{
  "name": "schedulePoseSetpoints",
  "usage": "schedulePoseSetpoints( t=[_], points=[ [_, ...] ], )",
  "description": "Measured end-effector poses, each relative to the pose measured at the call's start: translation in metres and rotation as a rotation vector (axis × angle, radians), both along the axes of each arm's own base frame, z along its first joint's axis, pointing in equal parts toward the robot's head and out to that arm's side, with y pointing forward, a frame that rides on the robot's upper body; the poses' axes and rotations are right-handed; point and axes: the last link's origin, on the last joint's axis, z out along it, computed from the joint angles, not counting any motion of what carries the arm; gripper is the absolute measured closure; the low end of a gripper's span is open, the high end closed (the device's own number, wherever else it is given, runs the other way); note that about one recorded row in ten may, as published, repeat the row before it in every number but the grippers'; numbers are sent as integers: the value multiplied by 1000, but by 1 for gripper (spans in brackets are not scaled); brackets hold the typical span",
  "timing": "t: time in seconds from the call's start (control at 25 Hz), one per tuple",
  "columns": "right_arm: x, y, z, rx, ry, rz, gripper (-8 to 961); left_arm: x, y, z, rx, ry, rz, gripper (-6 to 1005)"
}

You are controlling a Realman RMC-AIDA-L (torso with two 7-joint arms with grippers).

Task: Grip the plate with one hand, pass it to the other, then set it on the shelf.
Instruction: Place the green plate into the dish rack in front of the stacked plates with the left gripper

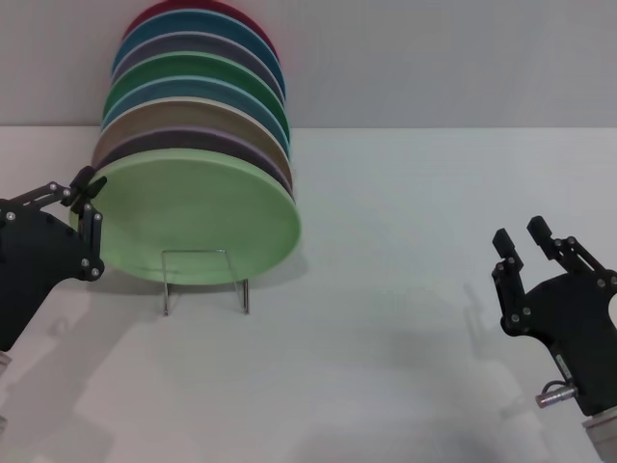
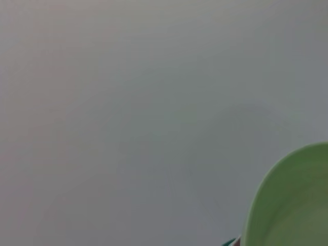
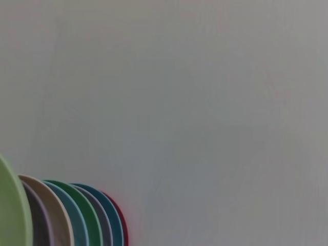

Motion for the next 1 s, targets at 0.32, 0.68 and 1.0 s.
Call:
schedulePoseSetpoints(
  t=[0.32,0.68,1.0],
  points=[
    [0,1,1,6,1,-4,634,-2,-1,-5,-11,14,22,964],
    [1,1,1,6,1,-4,634,-3,-1,-11,4,48,40,901],
    [1,6,3,5,12,-4,633,-8,-10,-9,23,27,57,742]
  ],
)
